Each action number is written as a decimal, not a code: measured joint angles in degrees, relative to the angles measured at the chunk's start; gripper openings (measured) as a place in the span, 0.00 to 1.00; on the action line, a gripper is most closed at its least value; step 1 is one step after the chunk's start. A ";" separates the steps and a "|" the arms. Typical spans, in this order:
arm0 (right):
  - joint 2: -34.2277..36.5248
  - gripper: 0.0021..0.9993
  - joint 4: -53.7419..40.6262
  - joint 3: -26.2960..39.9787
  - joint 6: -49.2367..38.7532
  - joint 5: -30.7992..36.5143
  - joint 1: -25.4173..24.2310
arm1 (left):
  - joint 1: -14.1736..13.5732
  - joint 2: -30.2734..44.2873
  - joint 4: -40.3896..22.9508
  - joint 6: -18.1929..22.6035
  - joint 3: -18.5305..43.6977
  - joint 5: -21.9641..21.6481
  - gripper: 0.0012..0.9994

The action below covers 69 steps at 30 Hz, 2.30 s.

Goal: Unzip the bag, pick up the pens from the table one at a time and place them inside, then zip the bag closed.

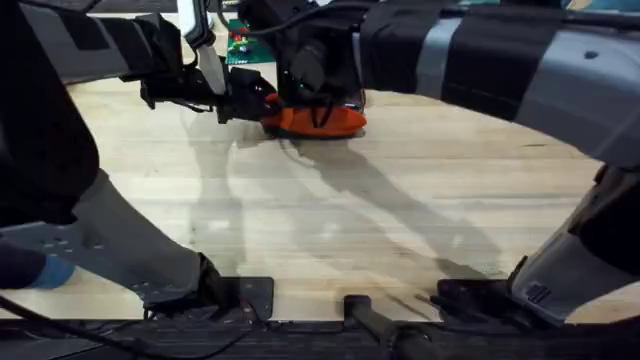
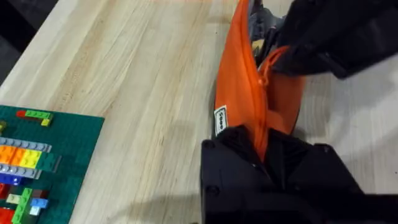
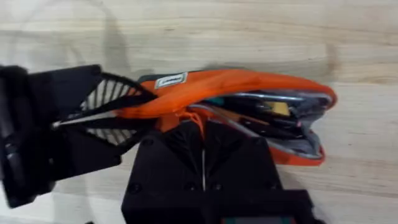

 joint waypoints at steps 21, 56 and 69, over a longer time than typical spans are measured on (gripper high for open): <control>-0.10 0.03 -1.26 0.00 -0.05 -0.23 -2.92 | 0.00 0.00 0.21 0.00 0.00 -0.02 0.04; -2.82 0.03 -11.38 0.00 -0.05 4.91 -11.00 | -0.42 0.00 0.21 -0.02 0.00 0.99 0.04; -3.52 0.03 -15.60 0.00 3.67 -5.33 -18.15 | -0.89 0.00 0.19 -0.02 0.00 1.84 0.04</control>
